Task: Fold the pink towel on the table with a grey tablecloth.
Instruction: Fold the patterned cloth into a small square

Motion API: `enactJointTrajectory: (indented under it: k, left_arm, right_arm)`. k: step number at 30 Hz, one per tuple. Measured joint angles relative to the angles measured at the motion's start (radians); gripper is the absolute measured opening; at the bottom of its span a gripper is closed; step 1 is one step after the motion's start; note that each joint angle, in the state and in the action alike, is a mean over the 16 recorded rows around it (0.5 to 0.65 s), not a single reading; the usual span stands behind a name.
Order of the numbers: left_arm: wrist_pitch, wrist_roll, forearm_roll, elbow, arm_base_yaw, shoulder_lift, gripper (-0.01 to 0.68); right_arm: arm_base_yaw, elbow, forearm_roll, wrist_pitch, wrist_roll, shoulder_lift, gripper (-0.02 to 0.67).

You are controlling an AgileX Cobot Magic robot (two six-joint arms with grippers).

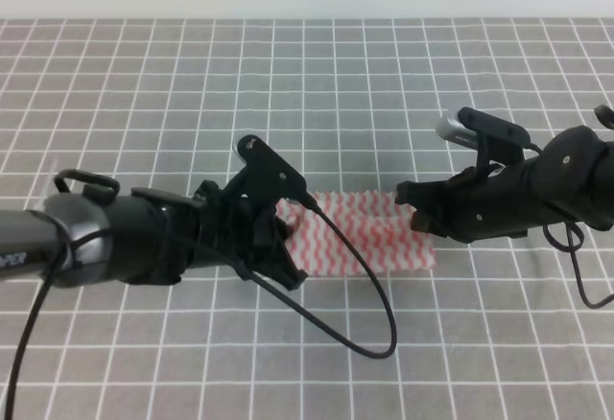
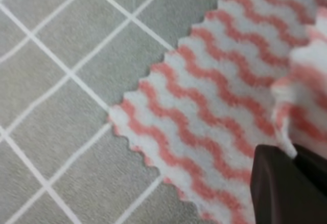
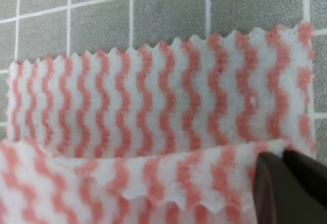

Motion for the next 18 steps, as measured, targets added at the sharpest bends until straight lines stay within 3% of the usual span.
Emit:
enactJointTrajectory:
  k: [18]
  left_arm:
    - [0.010,0.013,0.000,-0.051,0.001,0.028,-0.001]
  right_arm:
    - [-0.012,-0.048,-0.004,0.023,0.000,0.036,-0.015]
